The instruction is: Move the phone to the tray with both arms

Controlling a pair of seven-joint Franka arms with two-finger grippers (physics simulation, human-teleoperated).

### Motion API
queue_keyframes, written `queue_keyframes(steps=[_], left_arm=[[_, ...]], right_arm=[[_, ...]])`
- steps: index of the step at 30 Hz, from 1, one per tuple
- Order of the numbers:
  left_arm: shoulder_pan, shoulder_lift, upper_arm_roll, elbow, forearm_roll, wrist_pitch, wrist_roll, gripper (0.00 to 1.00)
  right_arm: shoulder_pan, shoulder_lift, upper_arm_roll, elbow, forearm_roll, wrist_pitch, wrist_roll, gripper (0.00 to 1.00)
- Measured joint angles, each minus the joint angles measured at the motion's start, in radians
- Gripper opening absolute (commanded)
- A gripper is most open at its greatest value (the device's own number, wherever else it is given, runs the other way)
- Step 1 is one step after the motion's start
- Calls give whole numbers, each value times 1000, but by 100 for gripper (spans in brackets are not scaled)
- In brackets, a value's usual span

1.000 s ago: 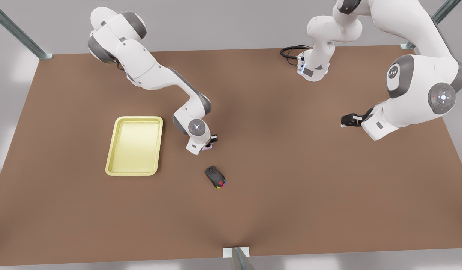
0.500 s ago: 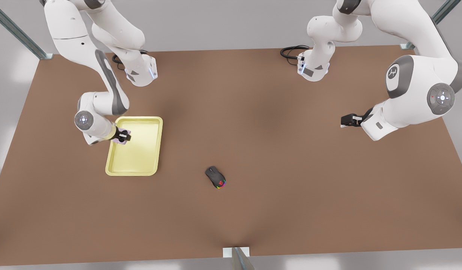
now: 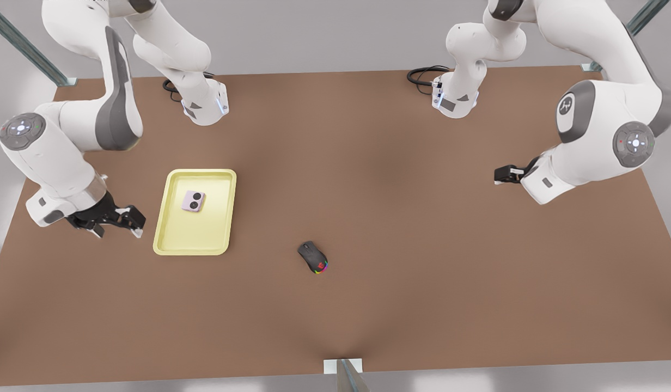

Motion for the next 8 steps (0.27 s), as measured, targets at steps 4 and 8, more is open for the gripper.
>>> queue_keyframes(steps=[4, 8], left_arm=[[-1, 1, -1, 10, 22, -12, -14, 100], [-3, 1, -8, 16, 41, -35, -26, 100]], right_arm=[[141, 79, -160, 123, 34, -224, -20, 100], [153, 83, -154, 136, 46, -336, -42, 100]])
